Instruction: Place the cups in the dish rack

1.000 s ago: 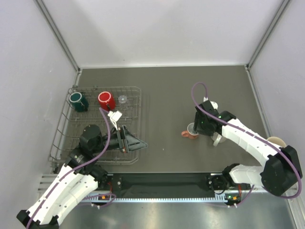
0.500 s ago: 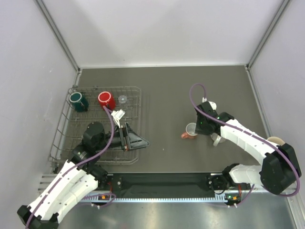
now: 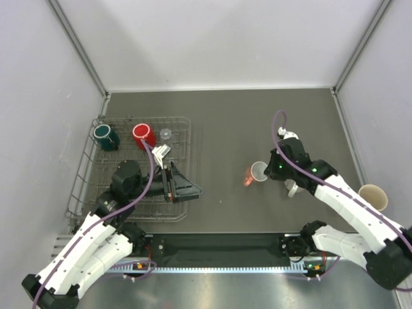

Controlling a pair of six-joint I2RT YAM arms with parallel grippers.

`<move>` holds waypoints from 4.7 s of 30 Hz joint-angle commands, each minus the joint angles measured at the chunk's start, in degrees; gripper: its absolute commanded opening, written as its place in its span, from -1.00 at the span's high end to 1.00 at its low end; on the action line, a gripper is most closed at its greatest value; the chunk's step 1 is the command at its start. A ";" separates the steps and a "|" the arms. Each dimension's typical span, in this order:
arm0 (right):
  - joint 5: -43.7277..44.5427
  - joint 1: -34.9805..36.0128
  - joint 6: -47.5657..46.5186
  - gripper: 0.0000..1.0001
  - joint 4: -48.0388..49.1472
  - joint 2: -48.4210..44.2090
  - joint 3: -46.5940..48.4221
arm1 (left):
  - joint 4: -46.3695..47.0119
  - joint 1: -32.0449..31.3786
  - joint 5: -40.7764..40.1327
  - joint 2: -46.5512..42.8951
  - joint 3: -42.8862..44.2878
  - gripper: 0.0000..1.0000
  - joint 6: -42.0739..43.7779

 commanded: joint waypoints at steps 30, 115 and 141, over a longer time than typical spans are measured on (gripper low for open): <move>-31.77 1.47 16.27 1.00 61.20 -23.12 -12.99 | 36.34 -11.05 -6.72 10.29 2.03 -0.68 -22.58; -7.33 12.37 -0.43 -0.65 4.07 -26.20 -1.65 | -22.91 30.51 -58.58 34.99 27.17 1.00 47.56; -12.25 12.20 -3.25 -0.65 9.61 -32.08 -7.54 | -7.51 37.36 -61.22 56.26 27.51 1.00 43.17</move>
